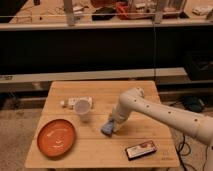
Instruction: Place the white sponge in the ceramic bowl
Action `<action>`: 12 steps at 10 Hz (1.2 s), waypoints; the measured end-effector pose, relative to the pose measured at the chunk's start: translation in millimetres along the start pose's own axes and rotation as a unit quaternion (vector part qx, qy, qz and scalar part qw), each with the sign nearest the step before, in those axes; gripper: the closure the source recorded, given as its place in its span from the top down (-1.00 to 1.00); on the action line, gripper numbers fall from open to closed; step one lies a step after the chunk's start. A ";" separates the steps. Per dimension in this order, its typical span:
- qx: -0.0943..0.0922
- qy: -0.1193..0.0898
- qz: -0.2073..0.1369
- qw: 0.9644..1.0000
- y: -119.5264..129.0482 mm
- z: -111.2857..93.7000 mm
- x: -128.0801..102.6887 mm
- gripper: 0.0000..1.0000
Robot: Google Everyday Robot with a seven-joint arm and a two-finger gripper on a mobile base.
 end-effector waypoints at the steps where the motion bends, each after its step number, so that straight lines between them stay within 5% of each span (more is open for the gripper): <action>1: -0.001 0.002 -0.002 1.000 -1.4 -1.8 -4.0 -1.00; 6: -0.008 0.014 -0.025 1.000 -25.4 -25.7 -54.0 -1.00; 12: -0.016 0.033 -0.065 0.997 -41.3 -18.9 -105.0 -1.00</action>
